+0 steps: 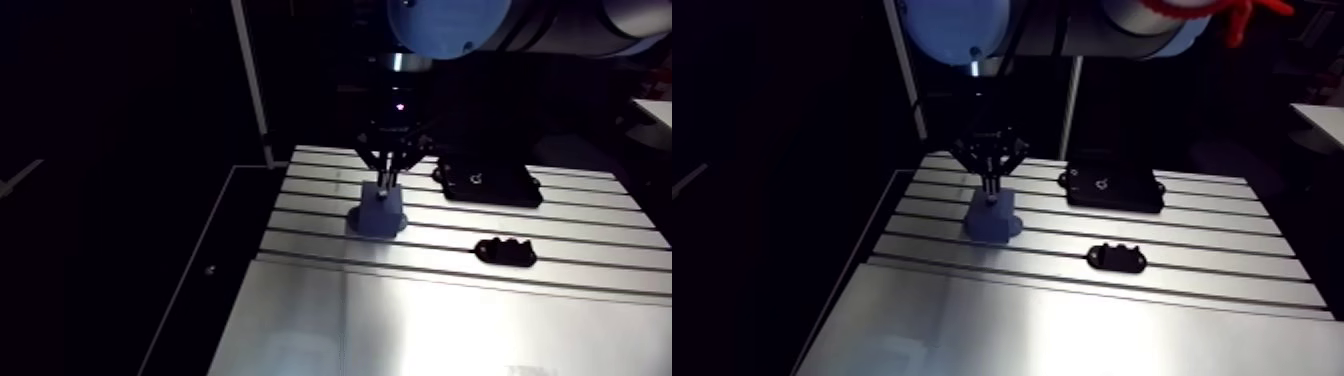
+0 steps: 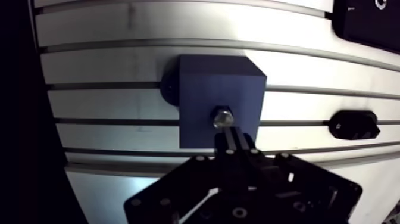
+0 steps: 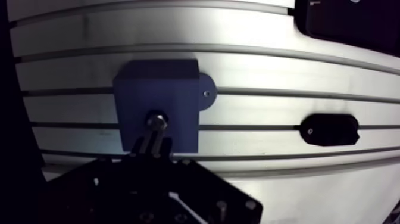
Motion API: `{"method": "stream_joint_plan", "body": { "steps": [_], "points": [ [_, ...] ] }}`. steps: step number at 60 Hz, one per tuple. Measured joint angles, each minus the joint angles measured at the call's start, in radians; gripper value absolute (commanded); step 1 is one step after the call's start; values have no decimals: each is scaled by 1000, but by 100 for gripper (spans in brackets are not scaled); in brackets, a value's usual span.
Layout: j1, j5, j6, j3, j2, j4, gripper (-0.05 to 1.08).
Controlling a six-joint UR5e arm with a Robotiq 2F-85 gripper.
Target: Pick up the M10 bolt and insert it into the hex recess until seated.
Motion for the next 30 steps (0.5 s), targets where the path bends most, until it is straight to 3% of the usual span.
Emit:
{"method": "stream_joint_plan", "body": {
  "steps": [30],
  "points": [
    [3,1,-8,23,-5,-34,105]
  ]
}}
